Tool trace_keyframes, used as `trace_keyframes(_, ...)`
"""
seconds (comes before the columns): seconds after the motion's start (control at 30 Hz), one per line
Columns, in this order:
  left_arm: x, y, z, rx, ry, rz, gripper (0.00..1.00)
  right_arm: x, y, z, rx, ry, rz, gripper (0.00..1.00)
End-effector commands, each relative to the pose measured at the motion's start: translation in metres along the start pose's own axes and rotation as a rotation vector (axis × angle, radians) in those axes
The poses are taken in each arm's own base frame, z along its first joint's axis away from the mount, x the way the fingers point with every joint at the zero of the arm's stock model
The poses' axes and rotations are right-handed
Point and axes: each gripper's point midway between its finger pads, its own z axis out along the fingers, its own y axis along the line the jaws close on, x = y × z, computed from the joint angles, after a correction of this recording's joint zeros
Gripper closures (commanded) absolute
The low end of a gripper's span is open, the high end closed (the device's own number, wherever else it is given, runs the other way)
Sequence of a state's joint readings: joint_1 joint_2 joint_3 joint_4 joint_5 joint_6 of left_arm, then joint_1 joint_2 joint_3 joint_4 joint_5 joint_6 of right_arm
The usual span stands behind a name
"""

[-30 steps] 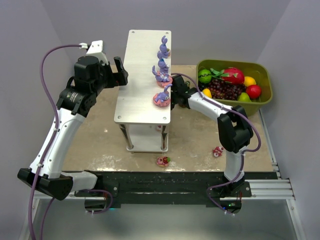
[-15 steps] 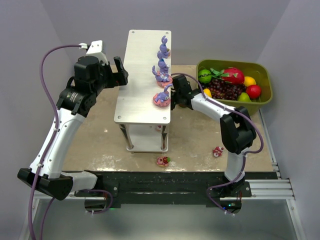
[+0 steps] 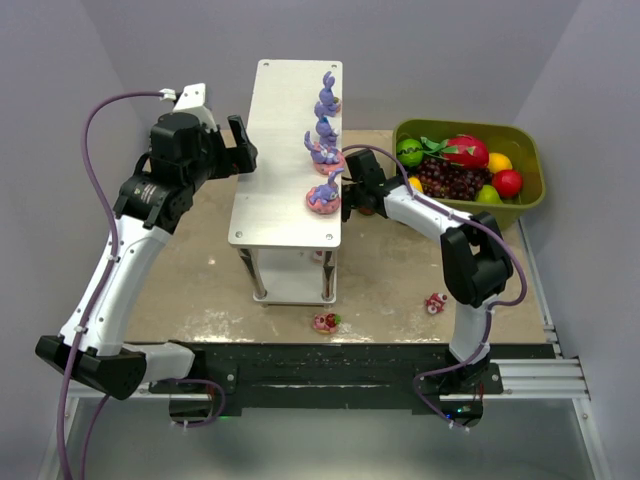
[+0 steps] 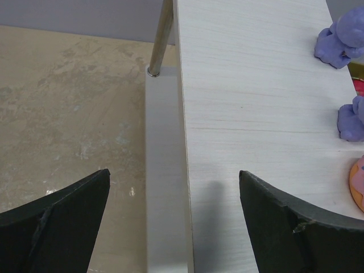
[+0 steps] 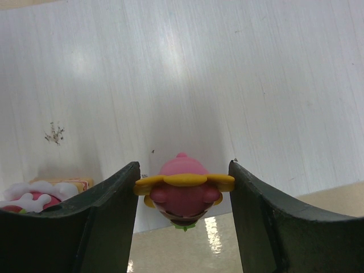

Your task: Place and organize the plastic toys onto the shelf

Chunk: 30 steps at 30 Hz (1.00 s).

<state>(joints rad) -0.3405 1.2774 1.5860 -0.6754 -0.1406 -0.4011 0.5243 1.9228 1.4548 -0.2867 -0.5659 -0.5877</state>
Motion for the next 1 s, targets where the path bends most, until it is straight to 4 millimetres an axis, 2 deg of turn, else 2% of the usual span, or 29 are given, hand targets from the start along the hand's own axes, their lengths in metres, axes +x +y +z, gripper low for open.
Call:
trace_keyframes(0.0,-0.020,-0.005,-0.006,0.017,-0.044,-0.029,0.01,-0.028,-0.007,-0.005,-0.006,-0.071,-0.060,0.64)
trace_keyframes(0.17,-0.017,-0.005,-0.005,0.014,-0.037,-0.035,0.00,-0.016,-0.010,0.003,0.001,-0.044,-0.056,0.63)
trace_keyframes(0.47,-0.016,-0.005,-0.002,0.013,-0.032,-0.036,0.00,-0.010,-0.018,0.009,0.027,-0.032,-0.088,0.57)
trace_keyframes(0.97,-0.014,-0.003,0.006,0.000,-0.021,-0.029,0.00,-0.012,-0.023,0.008,0.049,-0.032,-0.088,0.37)
